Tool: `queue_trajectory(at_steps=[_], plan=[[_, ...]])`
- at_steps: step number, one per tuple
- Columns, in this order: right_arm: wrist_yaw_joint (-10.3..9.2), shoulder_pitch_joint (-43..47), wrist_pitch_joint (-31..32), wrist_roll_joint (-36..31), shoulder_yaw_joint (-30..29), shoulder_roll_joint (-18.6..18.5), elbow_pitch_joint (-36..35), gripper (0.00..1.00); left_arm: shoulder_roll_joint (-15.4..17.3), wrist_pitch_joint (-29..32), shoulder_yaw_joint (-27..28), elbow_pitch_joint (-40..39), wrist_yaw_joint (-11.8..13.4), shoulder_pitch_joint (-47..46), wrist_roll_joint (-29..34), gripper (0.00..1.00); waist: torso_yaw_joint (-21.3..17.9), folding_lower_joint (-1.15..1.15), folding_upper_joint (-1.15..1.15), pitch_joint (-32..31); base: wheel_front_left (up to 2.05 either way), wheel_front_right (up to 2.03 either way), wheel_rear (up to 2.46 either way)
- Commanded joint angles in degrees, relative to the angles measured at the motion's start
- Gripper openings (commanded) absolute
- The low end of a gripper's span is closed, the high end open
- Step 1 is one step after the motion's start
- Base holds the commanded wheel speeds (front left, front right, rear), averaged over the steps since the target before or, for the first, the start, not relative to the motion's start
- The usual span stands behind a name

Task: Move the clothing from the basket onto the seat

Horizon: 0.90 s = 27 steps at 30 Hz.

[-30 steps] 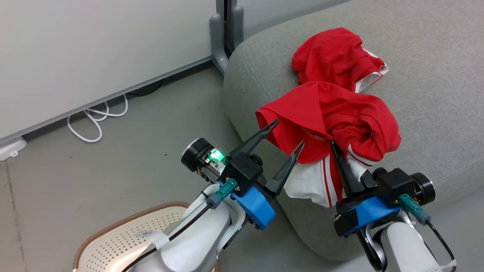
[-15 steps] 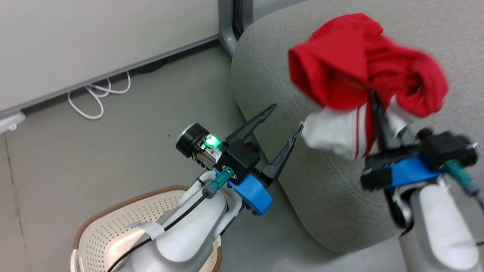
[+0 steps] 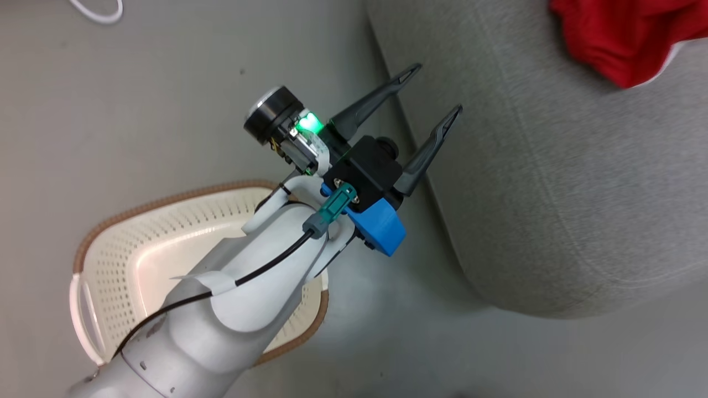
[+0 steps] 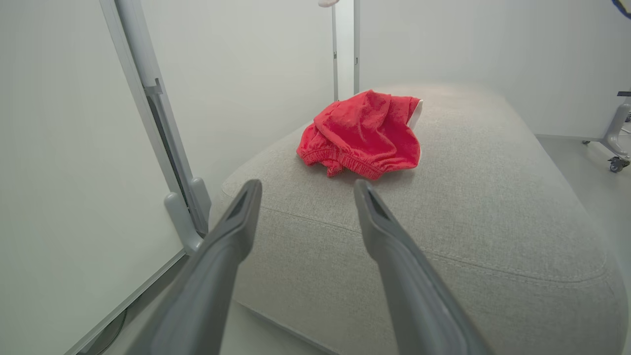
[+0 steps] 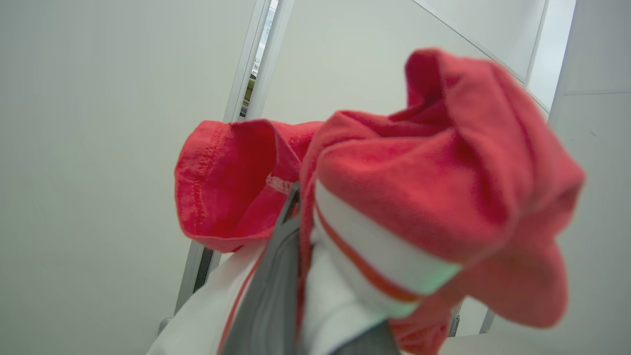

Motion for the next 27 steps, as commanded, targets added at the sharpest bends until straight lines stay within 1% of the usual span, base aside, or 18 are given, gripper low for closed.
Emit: queue_trajectory(at_steps=[1, 6, 11, 13, 17, 23, 24, 25, 26, 27], plan=[[0.01, -2.8, 0.0, 0.7, -1.7, -1.4, 1.4, 0.00, 0.7, 0.6, 0.0, -0.9, 0.1, -1.8, 0.7, 1.00, 2.6, -0.01, 0.00, 8.2, 0.00, 0.00, 0.00], [0.01, -7.6, 0.0, 1.3, -5.6, -6.1, 8.1, 0.00, 1.3, 1.6, -0.4, -3.0, 0.2, -3.7, 1.5, 1.00, 3.8, -0.01, 0.00, 13.0, 0.00, 0.00, 0.00], [0.01, -8.9, 0.0, 0.5, -6.2, -8.8, 16.1, 0.00, 1.3, 1.6, -0.6, -3.8, 0.6, -4.7, 1.7, 1.00, 5.5, -0.01, 0.00, 15.8, 0.00, 0.00, 0.00], [0.01, -8.3, 0.0, 0.5, -6.8, -8.9, 18.0, 0.00, 0.9, 1.2, -0.6, -3.8, 0.9, -4.8, 1.5, 1.00, 6.2, -0.01, 0.00, 16.2, 0.00, 0.00, 0.00], [0.01, -5.3, 0.0, 0.4, -7.5, -7.6, 23.6, 0.00, 0.5, 0.3, -1.1, -3.3, 1.0, -4.1, 1.1, 1.00, 7.0, -0.01, 0.00, 15.8, 0.00, 0.00, 0.00], [0.01, -3.9, 0.0, 0.9, -7.4, -7.6, 26.8, 0.00, 0.5, -0.3, -0.9, -2.6, 1.5, -4.2, 0.6, 1.00, 7.4, -0.01, 0.00, 14.9, 0.00, 0.00, 0.00], [0.01, -3.6, 0.0, 0.8, -7.4, -7.3, 26.8, 0.22, 0.7, -0.5, -0.9, -2.4, 1.6, -4.2, 0.5, 1.00, 7.3, -0.01, 0.00, 14.6, 0.00, 0.00, 0.00], [0.01, -3.5, 0.0, 0.6, -7.6, -7.1, 26.7, 0.86, 0.8, -0.6, -0.8, -2.3, 1.6, -4.1, 0.4, 1.00, 7.2, -0.01, 0.00, 14.2, 0.00, 0.00, 0.00], [0.01, -3.4, 0.0, 0.7, -7.7, -7.1, 26.8, 1.00, 0.8, -0.8, -0.8, -2.1, 1.7, -3.9, 0.3, 1.00, 7.1, -0.01, 0.00, 13.7, 0.00, 0.00, 0.00], [0.01, -3.0, 0.0, 0.7, -7.7, -6.9, 26.8, 1.00, 0.7, -1.1, -0.8, -1.9, 1.7, -3.6, 0.3, 1.00, 7.0, -0.01, 0.00, 13.1, 0.00, 0.00, 0.00]])
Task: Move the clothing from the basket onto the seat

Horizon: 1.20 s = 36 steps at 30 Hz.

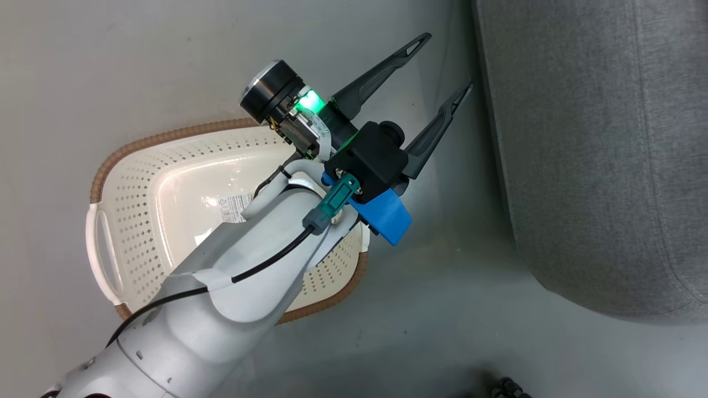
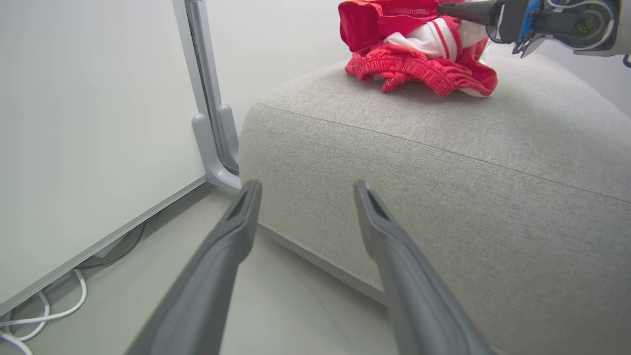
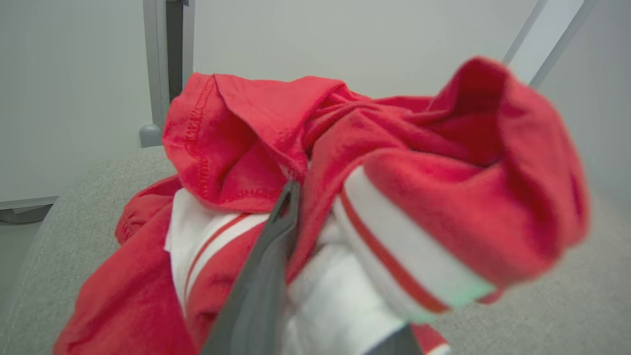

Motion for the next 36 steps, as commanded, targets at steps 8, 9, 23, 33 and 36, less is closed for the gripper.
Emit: queue_trajectory(at_steps=[8, 9, 23, 33, 36], plan=[[0.01, 12.7, 0.0, -0.4, -1.7, 2.6, -4.5, 1.00, -0.9, -3.0, 1.0, 2.3, 1.2, 4.2, -2.6, 1.00, -0.2, -0.01, 0.00, -9.8, 0.00, 0.00, 0.00], [0.01, 14.7, 0.0, -0.7, -1.8, 3.0, -5.1, 1.00, -0.9, -3.2, 1.3, 2.6, 1.4, 5.0, -3.1, 1.00, -0.2, -0.01, 0.00, -11.3, 0.00, 0.00, 0.00], [0.02, 32.5, 0.0, -1.6, 6.4, 8.1, -20.4, 1.00, -0.1, -3.9, 15.7, -5.1, 6.0, 22.6, -5.9, 1.00, 4.8, -0.01, 0.00, -30.1, 0.00, 0.00, 0.00], [0.01, 41.9, 0.0, -1.3, 15.3, 12.2, -25.2, 1.00, 0.8, -3.9, 29.4, -7.4, 5.9, 36.5, -4.3, 1.00, 10.2, -0.01, 0.00, -39.6, 0.00, 0.00, 0.00], [0.01, 44.0, 0.0, -1.3, 16.7, 13.0, -25.1, 1.00, 0.9, -3.9, 32.5, -7.4, 5.0, 39.7, -3.7, 1.00, 11.2, -0.01, 0.00, -41.6, 0.00, 0.00, 0.00]])
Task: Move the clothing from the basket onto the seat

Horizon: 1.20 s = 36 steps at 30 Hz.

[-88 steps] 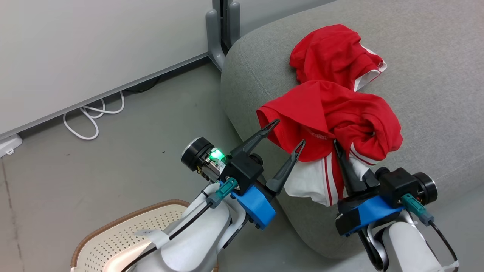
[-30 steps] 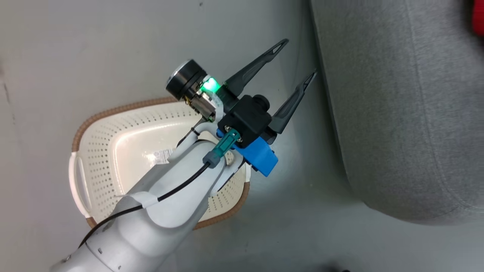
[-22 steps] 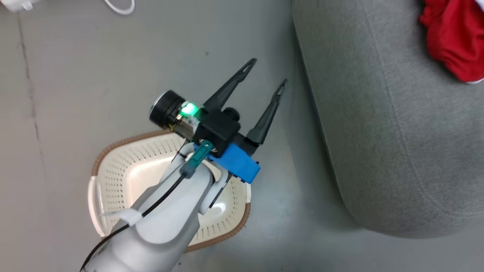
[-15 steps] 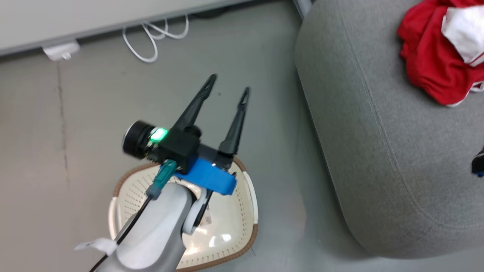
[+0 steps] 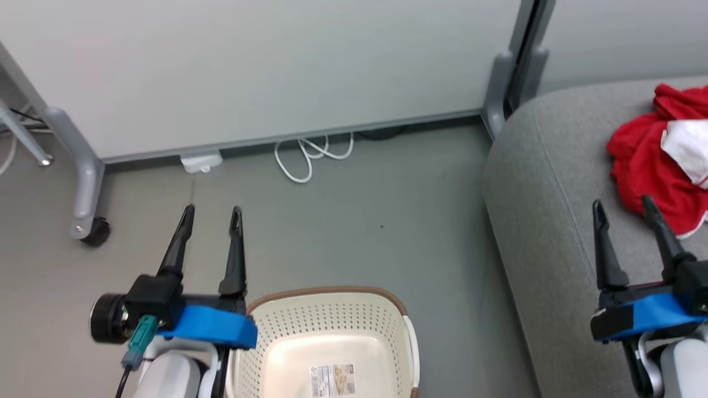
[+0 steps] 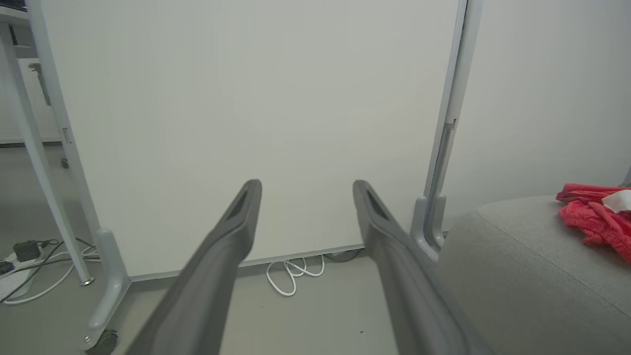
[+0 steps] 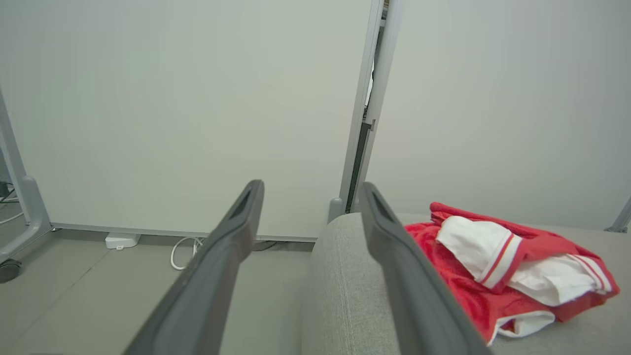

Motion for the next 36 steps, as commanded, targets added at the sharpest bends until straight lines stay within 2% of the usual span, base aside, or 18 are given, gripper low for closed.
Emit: queue_trajectory(at_steps=[1, 13, 24, 32, 33, 36], plan=[[0.01, 1.9, 0.0, 0.1, 0.6, 0.5, 0.0, 1.00, 0.2, -0.3, 1.4, -0.2, -0.4, 1.9, 1.1, 1.00, 2.5, 0.02, 0.00, -3.4, 0.00, 0.00, 0.00], [0.01, 9.2, 0.0, 0.7, 1.5, 3.7, -1.9, 1.00, -2.4, -0.3, 8.8, -2.1, -3.5, 9.6, 4.4, 1.00, 4.8, 0.02, 0.00, -6.9, 0.00, 0.00, 0.00], [0.01, 11.8, 0.0, 0.4, 1.2, 5.3, -1.4, 1.00, -4.6, -0.3, 10.8, -3.1, -6.4, 12.0, 6.9, 1.00, 4.9, 0.02, 0.00, -8.1, 0.00, 0.00, 0.00], [0.01, 11.7, 0.0, 0.7, 1.0, 5.8, -1.1, 1.00, -5.2, -0.3, 11.5, -2.8, -7.2, 11.8, 8.0, 1.00, 5.0, 0.02, 0.00, -8.2, 0.00, 0.00, 0.00], [0.00, 10.9, 0.0, 0.5, 1.1, 5.6, -0.9, 0.00, -5.3, 0.0, 11.2, -2.5, -7.2, 11.9, 7.5, 0.00, 5.0, 0.02, 0.00, -8.2, 0.00, 0.00, 0.00], [0.00, 11.1, 0.1, 0.7, 1.1, 5.8, 0.2, 0.00, -5.4, 0.3, 11.1, -1.4, -7.2, 12.5, 7.3, 0.00, 5.0, 0.02, 0.00, -8.2, 0.00, 0.00, 0.00]])
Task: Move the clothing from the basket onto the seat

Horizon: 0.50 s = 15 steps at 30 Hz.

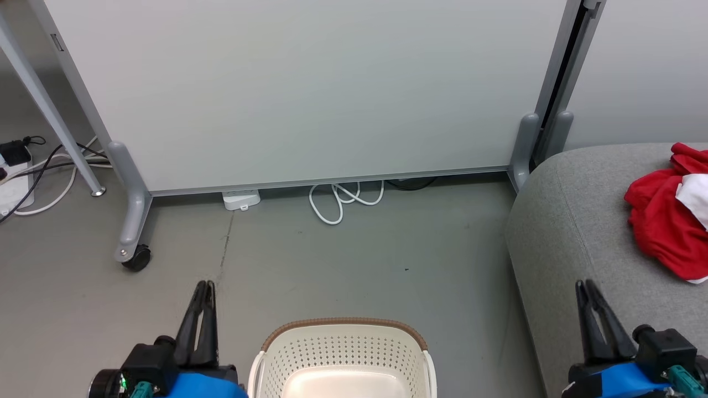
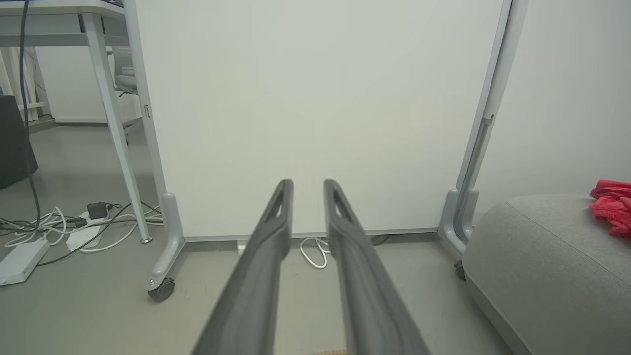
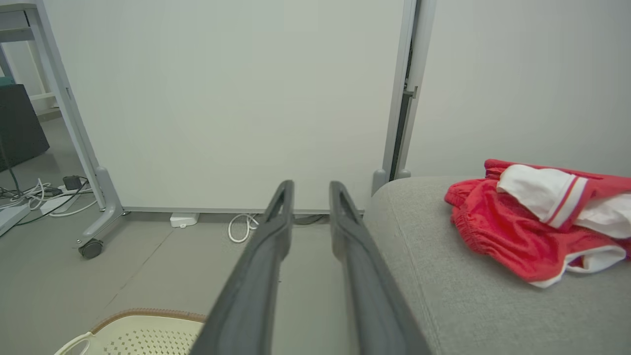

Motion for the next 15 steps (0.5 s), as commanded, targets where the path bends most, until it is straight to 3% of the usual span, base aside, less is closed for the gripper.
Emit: queue_trajectory(at_steps=[1, 15], plan=[[0.00, 0.0, 0.1, 0.2, -0.1, 0.0, 0.3, 0.00, 0.0, 0.1, 0.0, 0.3, 0.0, 0.1, -0.2, 0.00, 0.0, 0.00, 0.00, 0.0, 0.00, 0.00, 0.00], [0.00, -1.2, 4.2, 16.2, -0.4, 0.2, 0.8, 0.00, -0.1, 4.0, 2.1, 1.0, -0.4, -1.1, -15.3, 0.00, -0.4, 0.00, 0.00, 0.3, 0.00, 0.00, 0.00]])
